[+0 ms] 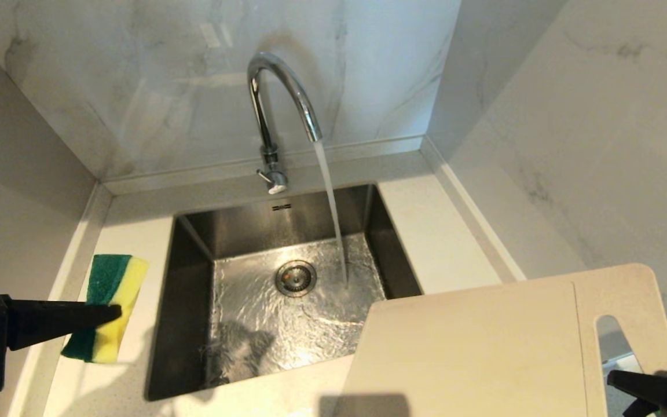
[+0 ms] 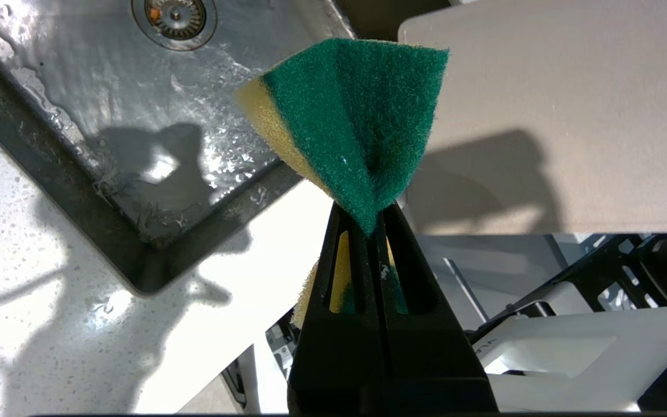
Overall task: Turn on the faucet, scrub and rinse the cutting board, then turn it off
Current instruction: Put down the cutting board
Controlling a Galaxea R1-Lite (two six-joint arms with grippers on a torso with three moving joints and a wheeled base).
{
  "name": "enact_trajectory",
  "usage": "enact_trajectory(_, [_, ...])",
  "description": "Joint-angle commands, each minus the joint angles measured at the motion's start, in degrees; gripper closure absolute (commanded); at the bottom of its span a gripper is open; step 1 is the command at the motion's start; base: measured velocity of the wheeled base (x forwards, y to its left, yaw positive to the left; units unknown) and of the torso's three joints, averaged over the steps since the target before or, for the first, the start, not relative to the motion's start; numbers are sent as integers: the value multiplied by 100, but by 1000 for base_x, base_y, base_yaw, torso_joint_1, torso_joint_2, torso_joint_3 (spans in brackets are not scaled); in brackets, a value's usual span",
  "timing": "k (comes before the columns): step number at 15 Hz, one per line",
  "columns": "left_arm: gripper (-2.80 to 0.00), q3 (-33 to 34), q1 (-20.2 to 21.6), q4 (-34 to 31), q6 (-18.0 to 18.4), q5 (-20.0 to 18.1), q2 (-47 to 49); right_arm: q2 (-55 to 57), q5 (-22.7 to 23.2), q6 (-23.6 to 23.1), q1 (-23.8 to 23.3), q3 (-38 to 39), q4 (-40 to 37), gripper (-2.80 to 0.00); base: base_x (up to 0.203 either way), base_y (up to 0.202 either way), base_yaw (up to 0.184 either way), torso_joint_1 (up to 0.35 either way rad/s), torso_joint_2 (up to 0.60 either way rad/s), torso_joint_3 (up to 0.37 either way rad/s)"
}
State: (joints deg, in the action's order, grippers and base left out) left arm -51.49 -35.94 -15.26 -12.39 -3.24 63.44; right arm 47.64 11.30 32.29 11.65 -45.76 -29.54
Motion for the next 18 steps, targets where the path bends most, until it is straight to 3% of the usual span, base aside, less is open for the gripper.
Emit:
enact_trajectory(1, [0, 43, -1, -12, -9, -1, -16, -184, -38, -306, 4, 339, -67, 0, 0, 0, 0, 0, 0, 0])
enact_trajectory(3, [0, 52, -10, -12, -9, -1, -18, -218, -278, -759, 4, 718, -54, 0, 0, 0, 0, 0, 0, 0])
enact_trajectory(8, [0, 72, -1, -17, -9, -1, -68, 26, -338, -1544, 4, 1596, 479, 0, 0, 0, 0, 0, 0, 0])
enact_trajectory(15, [0, 122, -1, -12, -11, -1, -51, 1177, -324, -1582, 4, 2241, 2186, 0, 0, 0, 0, 0, 0, 0])
enact_trajectory(18, [0, 131, -1, -12, -18, -1, -45, 1601, -321, -1886, 4, 2583, 3039, 0, 0, 0, 0, 0, 0, 0])
